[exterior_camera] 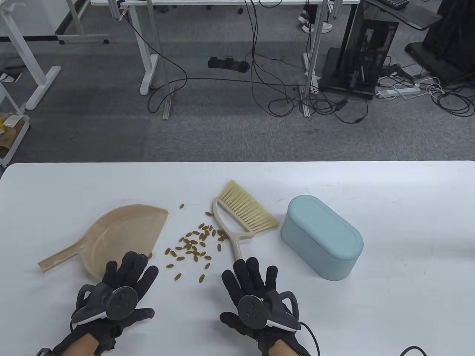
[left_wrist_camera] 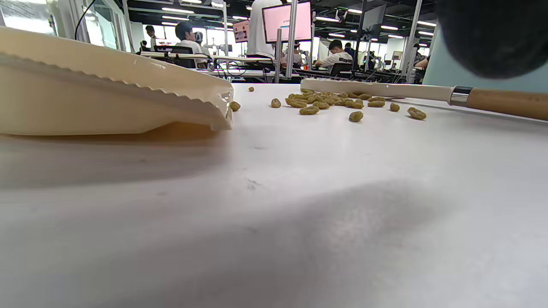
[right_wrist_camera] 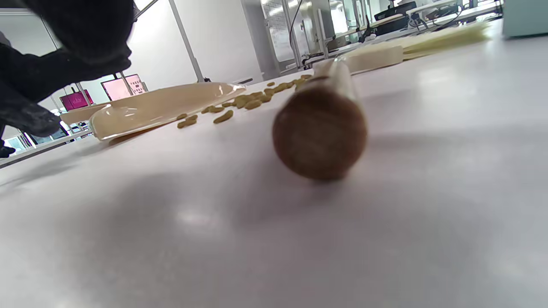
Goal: Sweep raisins on the table into the desktop trash can
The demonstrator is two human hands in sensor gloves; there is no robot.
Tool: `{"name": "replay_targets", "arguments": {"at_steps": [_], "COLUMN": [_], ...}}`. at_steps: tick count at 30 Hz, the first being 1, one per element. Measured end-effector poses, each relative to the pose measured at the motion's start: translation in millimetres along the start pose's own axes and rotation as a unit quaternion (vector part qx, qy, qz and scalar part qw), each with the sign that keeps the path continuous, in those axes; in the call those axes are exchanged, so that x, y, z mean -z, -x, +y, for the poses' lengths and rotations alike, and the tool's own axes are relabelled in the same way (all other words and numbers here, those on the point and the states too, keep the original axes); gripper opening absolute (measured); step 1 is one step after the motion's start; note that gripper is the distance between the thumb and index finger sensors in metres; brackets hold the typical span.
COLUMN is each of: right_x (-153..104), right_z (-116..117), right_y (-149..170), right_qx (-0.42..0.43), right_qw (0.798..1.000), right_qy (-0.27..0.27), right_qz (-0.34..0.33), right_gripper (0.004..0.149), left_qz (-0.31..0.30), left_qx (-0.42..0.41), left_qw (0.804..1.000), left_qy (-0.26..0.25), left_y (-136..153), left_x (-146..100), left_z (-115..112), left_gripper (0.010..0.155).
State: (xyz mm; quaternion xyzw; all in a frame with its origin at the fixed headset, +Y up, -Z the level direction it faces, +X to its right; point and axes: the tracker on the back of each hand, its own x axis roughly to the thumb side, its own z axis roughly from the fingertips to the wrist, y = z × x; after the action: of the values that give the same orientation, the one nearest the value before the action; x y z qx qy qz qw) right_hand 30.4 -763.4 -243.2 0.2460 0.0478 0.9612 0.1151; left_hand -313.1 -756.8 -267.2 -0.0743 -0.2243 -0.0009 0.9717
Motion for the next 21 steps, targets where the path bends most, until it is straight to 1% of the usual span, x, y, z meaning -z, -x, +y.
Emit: {"name": "replay_targets", "arguments": {"at_steps": [8,21], "right_x": [0.3,0.5], "right_z": [0.8,-0.6], "right_y": [-1.2,0.8], "right_qx": [-0.003,-0.005], "right_qw": [1.000,1.000], "right_qy": [-0.005,0.004], "right_qz": [0.000,0.006], "right_gripper": [0.094,0.094], "left_qz": [0.006,0.009], "left_qx": [-0.006,-0.010], "left_qw": [1.000,1.000], "left_qy": [0.001,0.010], "left_y": [1.7,4.1], "left_x": [-0.5,1.6], "left_z": [0.6,-1.2], "left_gripper": [0.096,0.095]}}
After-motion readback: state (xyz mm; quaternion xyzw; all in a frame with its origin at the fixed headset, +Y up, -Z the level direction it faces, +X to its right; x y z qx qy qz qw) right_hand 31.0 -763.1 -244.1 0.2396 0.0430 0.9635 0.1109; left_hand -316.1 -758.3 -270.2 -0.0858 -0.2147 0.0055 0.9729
